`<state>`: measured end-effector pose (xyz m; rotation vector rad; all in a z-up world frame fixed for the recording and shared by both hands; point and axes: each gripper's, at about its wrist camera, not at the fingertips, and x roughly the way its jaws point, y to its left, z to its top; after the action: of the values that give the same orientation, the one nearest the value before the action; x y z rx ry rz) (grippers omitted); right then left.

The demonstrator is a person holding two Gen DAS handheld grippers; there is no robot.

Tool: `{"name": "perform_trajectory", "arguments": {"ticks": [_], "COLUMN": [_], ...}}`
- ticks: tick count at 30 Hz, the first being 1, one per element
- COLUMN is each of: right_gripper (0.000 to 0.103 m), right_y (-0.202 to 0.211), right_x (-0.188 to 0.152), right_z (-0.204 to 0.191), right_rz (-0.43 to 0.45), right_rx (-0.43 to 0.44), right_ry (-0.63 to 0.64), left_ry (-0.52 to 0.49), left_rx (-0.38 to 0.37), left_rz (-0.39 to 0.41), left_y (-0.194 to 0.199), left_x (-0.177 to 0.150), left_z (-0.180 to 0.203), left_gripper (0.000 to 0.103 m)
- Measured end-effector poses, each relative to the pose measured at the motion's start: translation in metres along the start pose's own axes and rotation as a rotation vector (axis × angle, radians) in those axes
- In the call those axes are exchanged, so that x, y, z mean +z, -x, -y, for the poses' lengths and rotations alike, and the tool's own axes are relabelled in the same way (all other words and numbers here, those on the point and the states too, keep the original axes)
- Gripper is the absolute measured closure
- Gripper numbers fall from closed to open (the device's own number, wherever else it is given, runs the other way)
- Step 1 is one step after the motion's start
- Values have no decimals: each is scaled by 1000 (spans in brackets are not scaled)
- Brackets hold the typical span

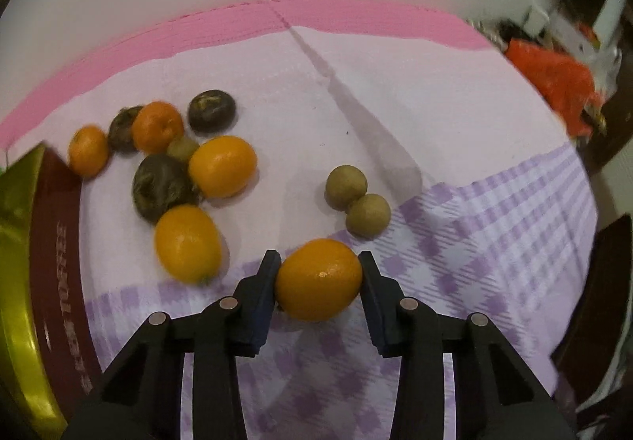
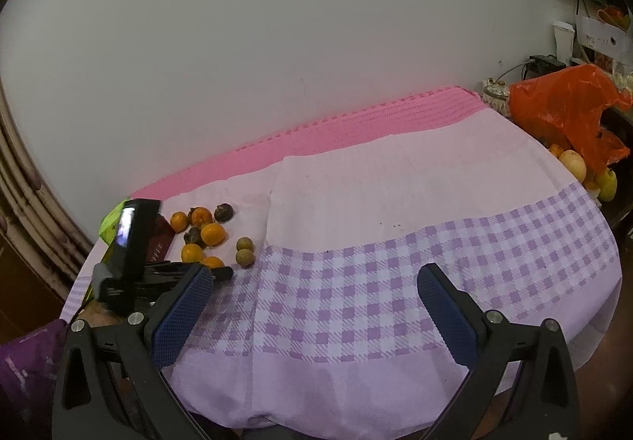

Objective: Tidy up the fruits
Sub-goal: 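Reach the left gripper to a mandarin and close on it, then carry the mandarin with the left gripper into the gold tray and release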

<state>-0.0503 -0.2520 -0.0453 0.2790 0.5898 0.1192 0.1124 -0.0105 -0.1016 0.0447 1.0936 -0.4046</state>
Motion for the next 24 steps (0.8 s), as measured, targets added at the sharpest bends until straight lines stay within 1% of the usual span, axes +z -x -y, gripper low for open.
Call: {"name": "perform_trajectory", "arguments": {"ticks": [5,6,8,11,13,17,24], "right_gripper": [0,0,0,0,0,0,0], "right_y": [-3,-5,-8,-14,-17,-22,-38], "right_x": [-2,-3,-6,-13,-18,-28,-45], "right_z": [-5,-7,-11,-19,-25,-36,-47], "right_rz": [-5,-10,-19,-41,-50,-61,-106], "right_rx": [-13,-14,-22,-27,-29,-30,-26], "right_ry": [35,45,67,110,136,193,266], "left_ry": [84,95,114,118,116,107,168], "left_rx": [6,10,30,54,89,157,225], "left_rz": [34,44,71,96,116,157,176], "left_y": [33,40,58,78,93,116,139], "left_x": [-16,-24,-29,-32,-35,-38,-49], "left_z": [-2,1,2,1,-2,-18,-68], "left_gripper": [62,62,62,62,62,62,62]}}
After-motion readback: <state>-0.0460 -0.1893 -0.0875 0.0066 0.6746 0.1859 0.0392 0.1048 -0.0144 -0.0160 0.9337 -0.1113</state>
